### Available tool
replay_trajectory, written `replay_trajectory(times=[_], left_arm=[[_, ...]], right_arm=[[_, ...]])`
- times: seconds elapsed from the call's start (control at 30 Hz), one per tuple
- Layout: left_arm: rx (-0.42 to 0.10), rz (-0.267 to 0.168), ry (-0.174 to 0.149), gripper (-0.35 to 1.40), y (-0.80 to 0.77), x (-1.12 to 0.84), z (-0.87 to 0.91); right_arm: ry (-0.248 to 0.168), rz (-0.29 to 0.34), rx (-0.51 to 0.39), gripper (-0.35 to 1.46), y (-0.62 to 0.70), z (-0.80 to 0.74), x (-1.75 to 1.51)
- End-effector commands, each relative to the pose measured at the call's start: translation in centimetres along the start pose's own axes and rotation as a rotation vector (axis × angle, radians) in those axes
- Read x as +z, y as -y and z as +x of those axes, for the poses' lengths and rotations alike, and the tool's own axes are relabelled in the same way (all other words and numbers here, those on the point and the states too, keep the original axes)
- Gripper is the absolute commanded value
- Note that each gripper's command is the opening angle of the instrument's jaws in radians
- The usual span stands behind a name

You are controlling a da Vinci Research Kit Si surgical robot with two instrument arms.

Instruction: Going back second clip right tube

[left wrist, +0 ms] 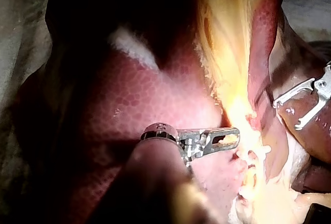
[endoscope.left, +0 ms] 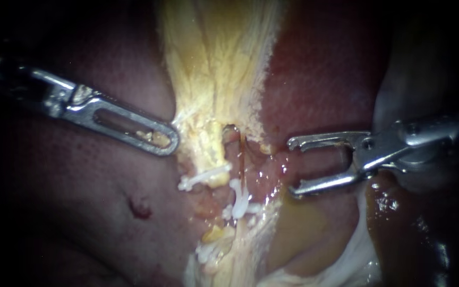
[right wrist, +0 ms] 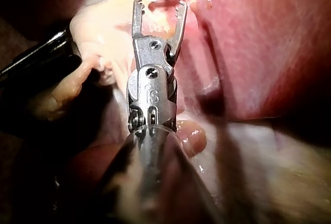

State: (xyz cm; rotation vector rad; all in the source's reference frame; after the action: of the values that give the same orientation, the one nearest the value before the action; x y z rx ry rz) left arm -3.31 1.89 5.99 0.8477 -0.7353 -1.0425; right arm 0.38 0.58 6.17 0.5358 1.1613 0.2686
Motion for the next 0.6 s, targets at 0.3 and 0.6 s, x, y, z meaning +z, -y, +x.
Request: replay_trajectory(times=[0.3,0.6], left_arm=[[0.008,0.012,-0.014,-0.35,-0.18,0.39,0.05],[0.011,0.016,-0.020,-0.35,-0.19,0.48,0.05]], right_arm=[[0.002,-0.015,-0.010,0.50,0.03,-0.01,-0.05],[0.002,-0.015,-0.015,0.50,0.04,0.02,-0.06]])
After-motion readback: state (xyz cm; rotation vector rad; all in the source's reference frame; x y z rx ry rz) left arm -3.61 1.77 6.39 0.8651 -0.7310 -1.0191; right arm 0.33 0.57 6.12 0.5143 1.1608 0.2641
